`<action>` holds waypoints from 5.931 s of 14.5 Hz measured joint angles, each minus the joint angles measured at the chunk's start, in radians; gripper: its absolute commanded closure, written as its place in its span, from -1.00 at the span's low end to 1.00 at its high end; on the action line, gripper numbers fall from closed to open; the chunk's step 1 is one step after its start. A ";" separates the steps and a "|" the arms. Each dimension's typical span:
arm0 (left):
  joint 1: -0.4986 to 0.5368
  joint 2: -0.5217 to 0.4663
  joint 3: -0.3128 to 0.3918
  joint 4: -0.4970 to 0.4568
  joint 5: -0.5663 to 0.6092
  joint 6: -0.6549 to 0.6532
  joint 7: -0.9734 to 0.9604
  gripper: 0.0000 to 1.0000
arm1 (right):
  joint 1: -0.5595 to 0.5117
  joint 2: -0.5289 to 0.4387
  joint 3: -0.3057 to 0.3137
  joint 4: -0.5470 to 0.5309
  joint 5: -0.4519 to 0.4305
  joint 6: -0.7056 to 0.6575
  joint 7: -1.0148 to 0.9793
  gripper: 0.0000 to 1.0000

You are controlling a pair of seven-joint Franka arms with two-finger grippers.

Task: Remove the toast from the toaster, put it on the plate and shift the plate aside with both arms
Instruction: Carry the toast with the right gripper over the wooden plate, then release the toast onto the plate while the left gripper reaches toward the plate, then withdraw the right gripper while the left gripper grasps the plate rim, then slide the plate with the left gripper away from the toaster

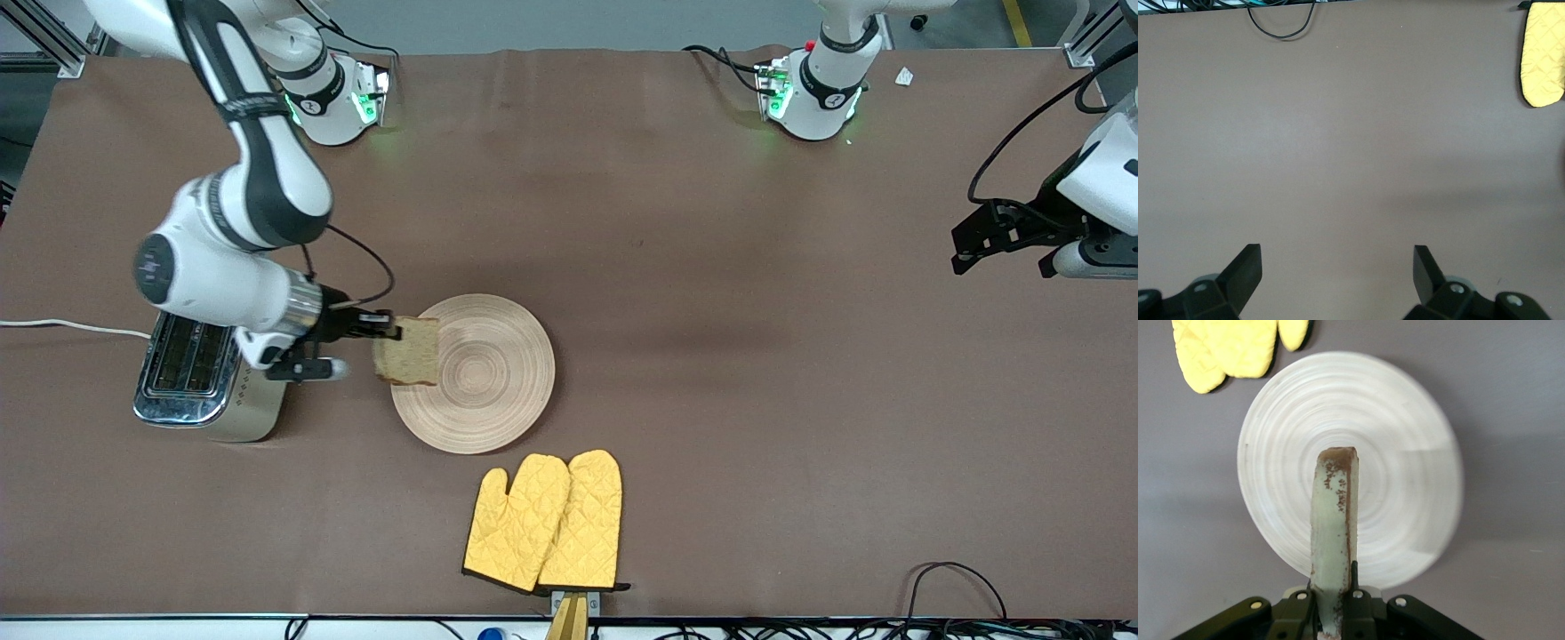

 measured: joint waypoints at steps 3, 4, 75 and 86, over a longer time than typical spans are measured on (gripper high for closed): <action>0.000 0.001 0.000 -0.003 0.000 -0.016 0.000 -1.00 | 0.102 0.056 0.001 0.000 0.046 0.107 0.052 0.99; 0.000 0.003 0.000 -0.004 0.000 -0.017 0.000 -1.00 | 0.120 0.076 0.001 0.000 0.050 0.140 0.061 0.99; -0.107 0.654 -0.317 -0.165 -1.011 0.783 0.400 1.00 | -0.367 -0.262 0.022 0.380 -0.525 -0.641 -0.073 -1.00; 0.603 0.661 -0.318 -0.218 -0.680 0.269 0.766 1.00 | -0.367 -0.262 0.022 0.380 -0.525 -0.641 -0.073 -1.00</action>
